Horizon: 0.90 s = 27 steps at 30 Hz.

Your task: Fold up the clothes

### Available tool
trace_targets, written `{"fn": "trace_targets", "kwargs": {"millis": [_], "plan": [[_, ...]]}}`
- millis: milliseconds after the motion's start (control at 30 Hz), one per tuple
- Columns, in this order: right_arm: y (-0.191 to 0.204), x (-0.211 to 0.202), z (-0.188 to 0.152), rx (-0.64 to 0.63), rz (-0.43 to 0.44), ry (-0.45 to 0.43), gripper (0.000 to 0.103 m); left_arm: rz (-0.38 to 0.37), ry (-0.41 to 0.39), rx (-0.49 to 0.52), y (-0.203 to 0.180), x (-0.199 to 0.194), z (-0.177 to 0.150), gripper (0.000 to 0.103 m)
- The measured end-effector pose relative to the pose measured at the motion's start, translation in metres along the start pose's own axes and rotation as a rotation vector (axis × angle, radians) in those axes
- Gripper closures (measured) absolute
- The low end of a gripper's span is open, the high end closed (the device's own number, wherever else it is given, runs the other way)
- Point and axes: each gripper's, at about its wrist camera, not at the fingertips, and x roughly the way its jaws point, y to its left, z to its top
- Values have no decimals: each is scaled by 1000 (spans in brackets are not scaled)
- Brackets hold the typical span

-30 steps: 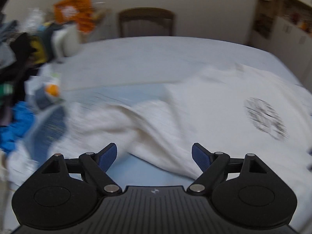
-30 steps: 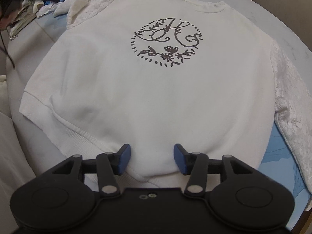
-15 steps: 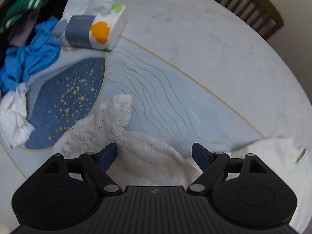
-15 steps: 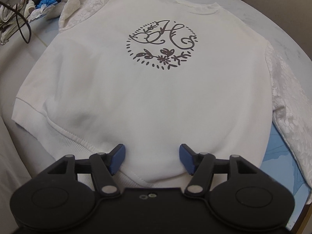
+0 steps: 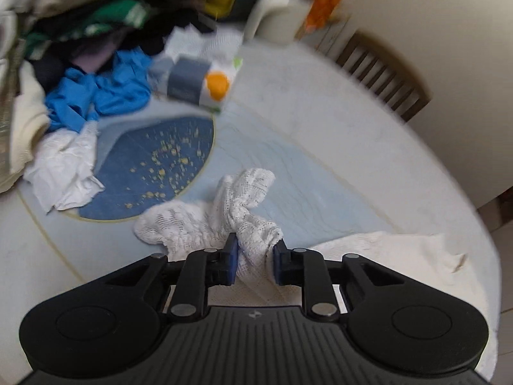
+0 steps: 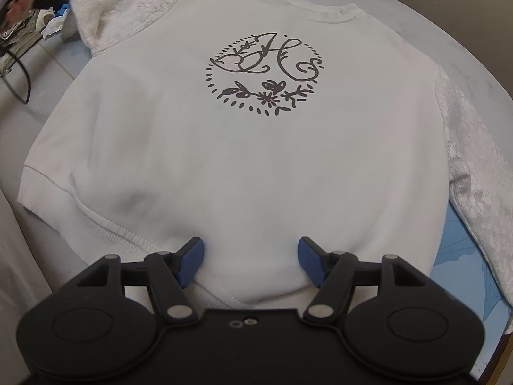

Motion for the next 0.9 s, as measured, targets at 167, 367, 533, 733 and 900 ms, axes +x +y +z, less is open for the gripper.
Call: {"fn": "trace_targets", "kwargs": {"millis": [167, 367, 533, 733, 900], "plan": [[0, 1, 1, 9, -2, 5, 0, -109, -197, -74, 44, -66, -47, 83], [0, 3, 6, 5, -4, 32, 0, 30, -154, -216, 97, -78, -108, 83], [0, 6, 12, 11, -9, 57, 0, 56, -104, -250, 118, -77, -117, 75], [-1, 6, 14, 64, -21, 59, 0, 150, -190, -101, 105, -85, -93, 12], [2, 7, 13, 117, -46, 34, 0, 241, -107, -76, 109, -55, -74, 13]]}}
